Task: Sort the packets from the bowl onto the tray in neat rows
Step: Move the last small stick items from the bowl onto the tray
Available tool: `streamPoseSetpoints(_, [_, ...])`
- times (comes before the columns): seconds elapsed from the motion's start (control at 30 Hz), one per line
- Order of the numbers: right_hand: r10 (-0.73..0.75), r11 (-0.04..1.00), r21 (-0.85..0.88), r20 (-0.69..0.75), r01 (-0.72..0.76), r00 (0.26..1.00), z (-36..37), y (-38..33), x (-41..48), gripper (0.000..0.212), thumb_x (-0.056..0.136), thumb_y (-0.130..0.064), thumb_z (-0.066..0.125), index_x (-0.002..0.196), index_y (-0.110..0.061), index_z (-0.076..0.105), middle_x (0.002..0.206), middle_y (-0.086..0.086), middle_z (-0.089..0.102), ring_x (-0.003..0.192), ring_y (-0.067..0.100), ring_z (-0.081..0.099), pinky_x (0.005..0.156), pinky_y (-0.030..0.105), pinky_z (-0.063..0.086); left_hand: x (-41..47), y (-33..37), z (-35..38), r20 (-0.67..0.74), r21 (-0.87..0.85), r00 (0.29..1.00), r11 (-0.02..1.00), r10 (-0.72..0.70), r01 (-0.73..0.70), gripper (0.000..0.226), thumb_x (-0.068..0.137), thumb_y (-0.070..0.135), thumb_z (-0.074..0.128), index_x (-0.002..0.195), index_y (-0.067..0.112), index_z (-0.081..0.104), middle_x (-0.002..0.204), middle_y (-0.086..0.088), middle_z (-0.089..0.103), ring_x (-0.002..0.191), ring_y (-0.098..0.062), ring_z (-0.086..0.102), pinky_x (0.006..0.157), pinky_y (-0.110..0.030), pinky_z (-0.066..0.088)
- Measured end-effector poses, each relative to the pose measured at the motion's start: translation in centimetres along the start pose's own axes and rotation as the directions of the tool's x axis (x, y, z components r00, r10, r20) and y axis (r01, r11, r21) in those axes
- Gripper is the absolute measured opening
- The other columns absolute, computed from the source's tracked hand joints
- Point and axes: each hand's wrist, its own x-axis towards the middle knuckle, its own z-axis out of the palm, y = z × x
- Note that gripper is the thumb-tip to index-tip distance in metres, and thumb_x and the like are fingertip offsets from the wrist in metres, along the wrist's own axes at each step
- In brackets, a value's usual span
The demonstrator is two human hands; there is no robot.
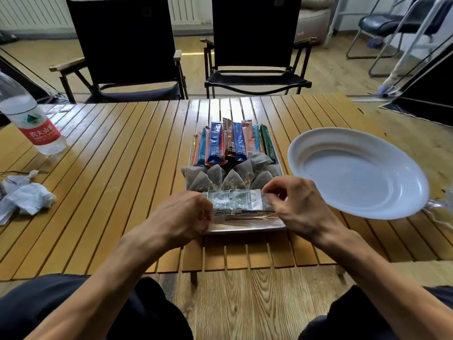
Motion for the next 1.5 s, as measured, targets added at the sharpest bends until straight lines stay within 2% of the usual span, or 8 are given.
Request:
streamPoseSetpoints(0.2, [0.278,0.926,-0.27,0.015,-0.264,0.96,-2.3,1.3,-1.0,0.016,0.094,-0.028,0.055,0.088,-0.016,0.063,0.083,0.004,0.065,0.075,0.019,0.061,0.069,0.034,0.054,-0.1,0.0,-1.7,-0.161,-0.108,0.965,0.976,-0.205,0.19,0.006,0.091,0.028,0.057,0.089,0.026,0.052,0.085,0.008,0.056,0.075,-0.003,0.055,0.064,-0.017,0.049])
streamPoseSetpoints(0.37, [0.469,0.873,-0.28,0.261,-0.399,0.844,-3.0,0.2,-1.4,0.021,0.093,-0.015,0.048,0.078,-0.007,0.061,0.068,0.008,0.066,0.055,0.021,0.066,0.055,0.031,0.056,-0.7,-0.7,-1.5,0.048,-0.128,0.901,0.892,-0.431,0.434,0.012,0.094,0.028,0.054,0.095,0.016,0.05,0.081,0.002,0.059,0.068,-0.009,0.06,0.053,-0.02,0.05])
streamPoseSetpoints(0.63, [0.495,0.847,-0.305,0.154,-0.435,0.855,-0.8,-1.6,0.9,0.028,0.092,-0.007,0.055,0.068,-0.015,0.044,0.067,0.0,0.048,0.063,0.018,0.052,0.051,0.025,0.039,1.0,-2.1,-0.9,0.058,-0.353,0.884,0.819,-0.463,0.452,0.007,0.09,0.015,0.061,0.09,0.011,0.055,0.085,-0.009,0.066,0.068,-0.016,0.068,0.058,-0.026,0.058])
streamPoseSetpoints(0.83, [0.498,0.858,-0.226,0.145,-0.462,0.855,0.4,-1.0,8.2,0.022,0.092,-0.004,0.057,0.071,-0.009,0.056,0.084,0.015,0.069,0.079,0.028,0.07,0.072,0.039,0.06,6.8,-5.9,-1.9,-0.072,-0.345,0.853,0.815,-0.518,0.466,0.011,0.084,0.014,0.067,0.087,0.006,0.06,0.084,-0.011,0.068,0.075,-0.022,0.068,0.069,-0.038,0.06])
streamPoseSetpoints(1.03, [0.5,0.849,-0.218,0.033,-0.482,0.865,1.7,1.0,14.4,0.019,0.091,-0.001,0.055,0.073,-0.007,0.056,0.071,0.008,0.059,0.061,0.019,0.058,0.05,0.026,0.046,12.2,-8.2,-2.2,-0.169,-0.366,0.808,0.797,-0.565,0.481,0.006,0.086,0.011,0.061,0.088,0.005,0.062,0.084,-0.012,0.067,0.076,-0.023,0.067,0.064,-0.034,0.059])
streamPoseSetpoints(1.17, [0.491,0.849,-0.239,0.022,-0.472,0.871,1.9,1.7,15.9,0.022,0.093,-0.003,0.056,0.073,-0.01,0.053,0.063,0.003,0.053,0.05,0.01,0.052,0.039,0.019,0.035,13.3,-8.5,-2.1,-0.178,-0.309,0.807,0.81,-0.563,0.497,0.006,0.089,0.012,0.058,0.089,0.007,0.06,0.084,-0.011,0.066,0.075,-0.022,0.065,0.048,-0.023,0.045])
streamPoseSetpoints(1.3, [0.464,0.862,-0.245,0.033,-0.443,0.885,0.5,1.0,14.6,0.024,0.094,-0.003,0.056,0.071,-0.009,0.052,0.07,0.009,0.063,0.055,0.016,0.064,0.045,0.022,0.05,12.3,-6.2,-2.4,-0.264,-0.219,0.807,0.847,-0.529,0.484,0.008,0.088,0.013,0.058,0.084,0.01,0.053,0.081,-0.007,0.058,0.068,-0.017,0.056,0.051,-0.022,0.043])
streamPoseSetpoints(1.5, [0.379,0.816,-0.431,-0.102,-0.385,0.92,-9.2,0.8,7.2,0.02,0.095,-0.024,0.052,0.109,-0.013,0.06,0.1,0.01,0.064,0.083,0.025,0.058,0.069,0.033,0.047,10.9,3.8,-2.6,-0.358,-0.131,0.923,0.986,-0.145,0.104,0.008,0.089,0.022,0.056,0.094,0.016,0.056,0.092,-0.004,0.059,0.079,-0.019,0.058,0.073,-0.037,0.055])
